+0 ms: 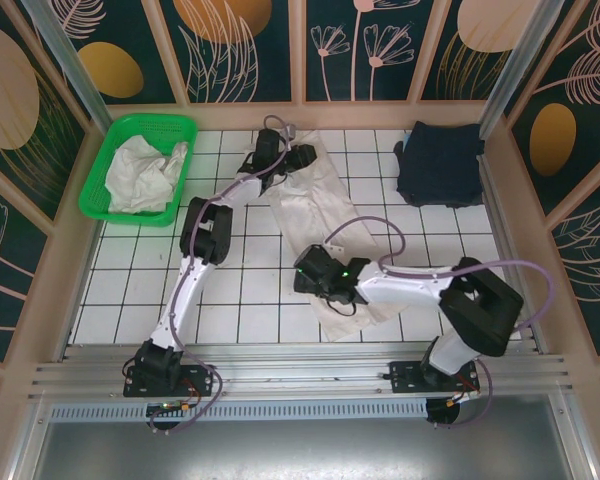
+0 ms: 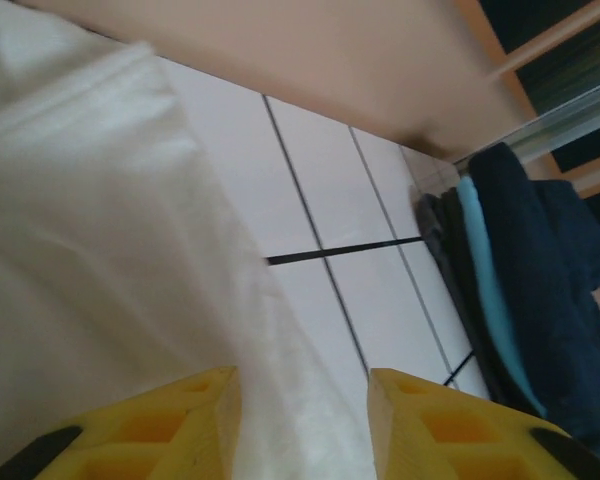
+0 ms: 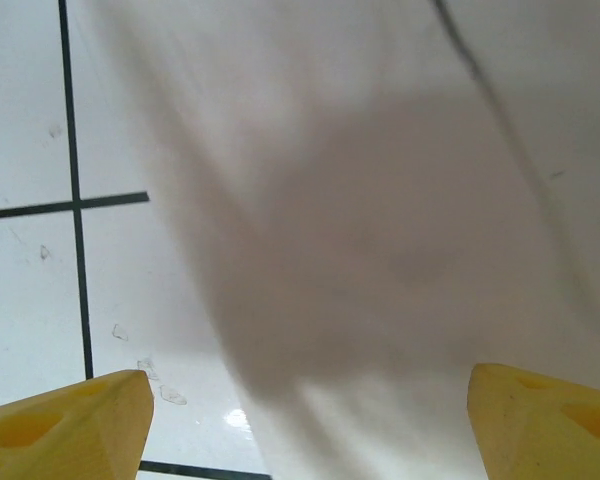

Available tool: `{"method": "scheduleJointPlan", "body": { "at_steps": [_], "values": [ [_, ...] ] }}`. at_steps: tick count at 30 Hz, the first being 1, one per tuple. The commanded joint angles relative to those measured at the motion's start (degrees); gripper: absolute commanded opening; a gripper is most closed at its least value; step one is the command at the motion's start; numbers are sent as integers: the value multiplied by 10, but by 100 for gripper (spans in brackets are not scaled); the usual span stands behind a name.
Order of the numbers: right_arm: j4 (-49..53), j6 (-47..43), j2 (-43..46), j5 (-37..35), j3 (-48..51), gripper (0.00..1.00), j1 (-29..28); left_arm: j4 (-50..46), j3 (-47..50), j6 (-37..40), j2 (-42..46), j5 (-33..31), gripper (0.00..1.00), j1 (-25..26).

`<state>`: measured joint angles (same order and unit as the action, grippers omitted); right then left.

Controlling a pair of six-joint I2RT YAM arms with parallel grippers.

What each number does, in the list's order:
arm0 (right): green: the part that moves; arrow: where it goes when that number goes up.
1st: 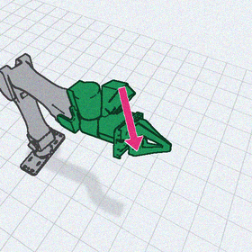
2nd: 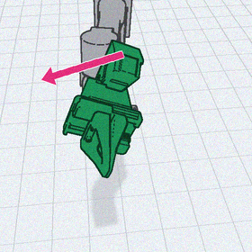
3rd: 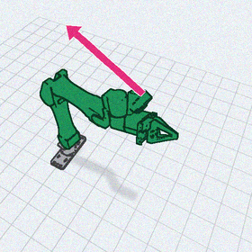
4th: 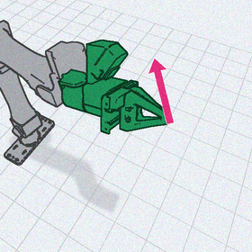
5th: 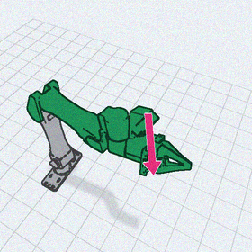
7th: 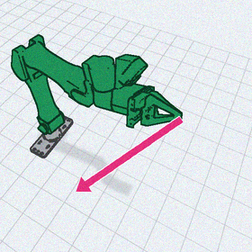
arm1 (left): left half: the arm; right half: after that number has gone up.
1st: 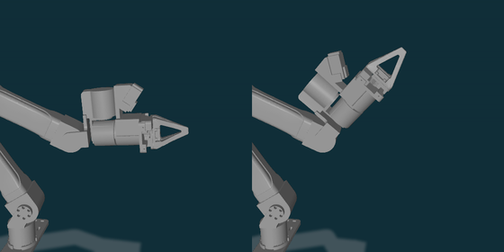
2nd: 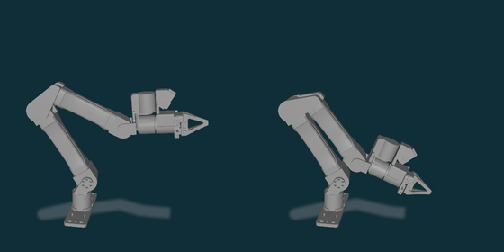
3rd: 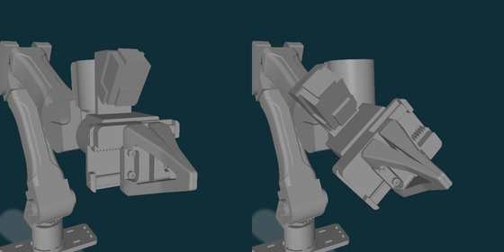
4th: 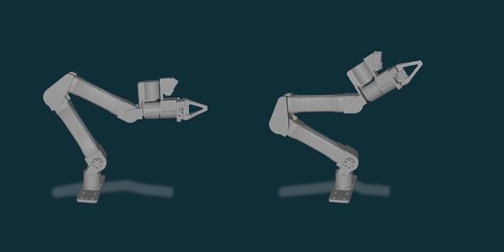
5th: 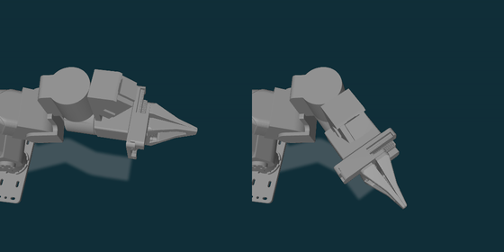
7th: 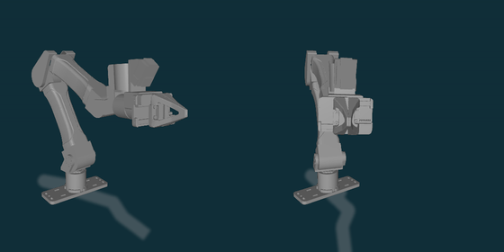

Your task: Fold and stack the t-shirts

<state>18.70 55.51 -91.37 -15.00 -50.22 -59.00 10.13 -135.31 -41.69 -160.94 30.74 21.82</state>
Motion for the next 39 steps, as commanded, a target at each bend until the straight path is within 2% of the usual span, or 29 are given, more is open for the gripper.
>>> {"method": "scheduleJointPlan", "body": {
  "at_steps": [1,6,10,16,19,22,26,34,39],
  "values": [
    [67,30,3,-58,-36,84,-6,-42,-9,33,55,18,45,5],
    [33,-17,59,-63,11,86,33,-70,83,109,179,-16,57,5],
    [-40,-75,100,-12,83,86,111,-163,90,164,238,-58,61,5],
    [-37,-86,83,-37,117,85,124,-62,309,138,355,-47,59,6],
    [-95,-81,92,-19,164,85,120,-49,374,139,372,-63,58,18],
    [-158,-77,89,20,198,84,113,-31,403,125,352,-66,56,26],
    [-168,-65,66,20,191,84,81,-25,365,106,286,-58,51,26],
    [-162,-12,13,33,138,83,10,-120,138,112,112,-25,49,24],
    [-132,-11,12,56,93,85,-2,-117,23,94,44,6,51,19]
  ]
}}
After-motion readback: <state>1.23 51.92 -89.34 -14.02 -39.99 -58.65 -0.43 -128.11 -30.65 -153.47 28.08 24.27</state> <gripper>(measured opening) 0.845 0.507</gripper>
